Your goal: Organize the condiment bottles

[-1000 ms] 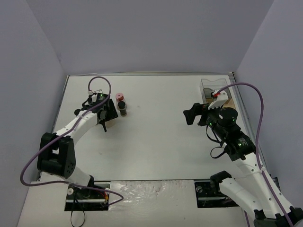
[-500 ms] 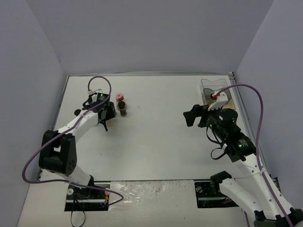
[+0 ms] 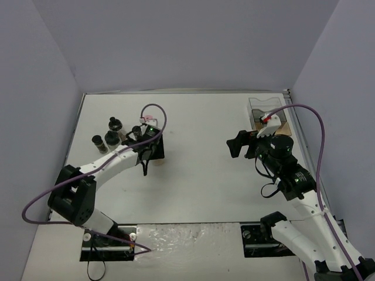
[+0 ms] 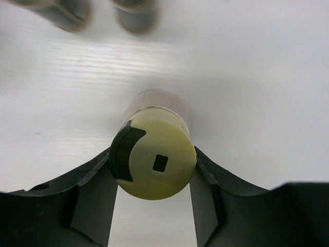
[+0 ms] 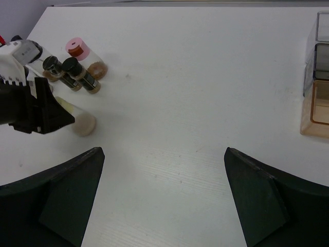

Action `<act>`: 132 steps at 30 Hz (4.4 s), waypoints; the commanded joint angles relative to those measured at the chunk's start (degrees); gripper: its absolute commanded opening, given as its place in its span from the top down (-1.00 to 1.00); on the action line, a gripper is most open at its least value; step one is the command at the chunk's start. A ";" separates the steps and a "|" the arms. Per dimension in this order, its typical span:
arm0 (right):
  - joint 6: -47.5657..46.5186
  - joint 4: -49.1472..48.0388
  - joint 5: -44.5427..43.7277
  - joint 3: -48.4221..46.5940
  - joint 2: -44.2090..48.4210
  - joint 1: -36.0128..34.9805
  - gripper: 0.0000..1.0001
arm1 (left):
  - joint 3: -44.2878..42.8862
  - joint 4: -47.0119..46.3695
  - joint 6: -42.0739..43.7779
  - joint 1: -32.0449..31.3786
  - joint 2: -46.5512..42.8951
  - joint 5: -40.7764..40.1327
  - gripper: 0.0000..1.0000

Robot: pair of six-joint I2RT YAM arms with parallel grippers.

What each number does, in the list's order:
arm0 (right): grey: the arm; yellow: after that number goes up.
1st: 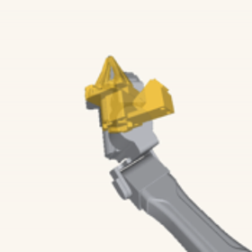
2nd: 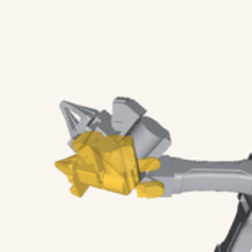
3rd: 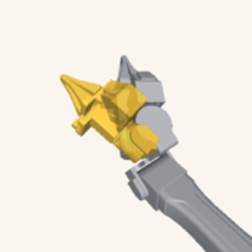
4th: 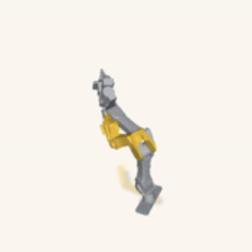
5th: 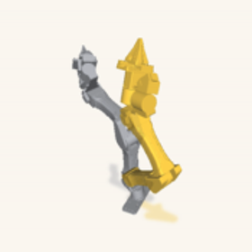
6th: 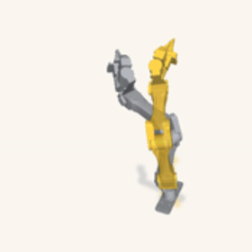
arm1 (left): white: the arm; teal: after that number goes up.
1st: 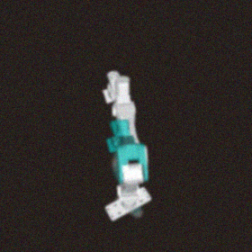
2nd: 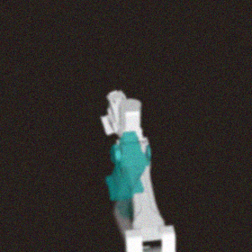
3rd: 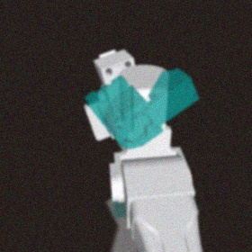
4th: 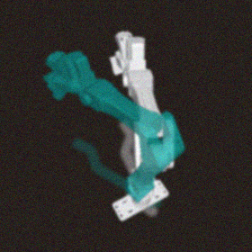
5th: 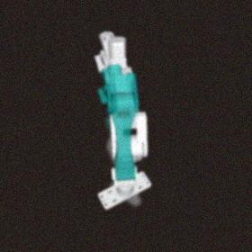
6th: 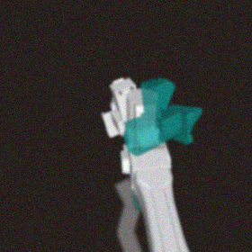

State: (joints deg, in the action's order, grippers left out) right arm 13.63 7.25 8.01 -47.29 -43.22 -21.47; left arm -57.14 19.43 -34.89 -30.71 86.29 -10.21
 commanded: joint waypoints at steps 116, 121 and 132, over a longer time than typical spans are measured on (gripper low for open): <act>-18.96 -17.03 -1.86 -56.01 -74.02 33.37 1.00 | -4.71 11.45 18.92 23.85 -25.62 10.21 -0.94; -19.33 -17.00 -0.98 -57.03 -75.84 33.78 1.00 | -4.65 11.34 18.81 23.85 -25.39 11.93 -0.94; -19.98 -20.29 0.05 -56.42 -77.67 33.78 1.00 | -4.30 10.81 18.81 23.85 -25.20 12.94 -0.94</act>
State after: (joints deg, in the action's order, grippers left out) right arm -4.89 -6.68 7.33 -101.25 -121.80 12.08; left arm -60.23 33.51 -15.66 -7.27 61.19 1.73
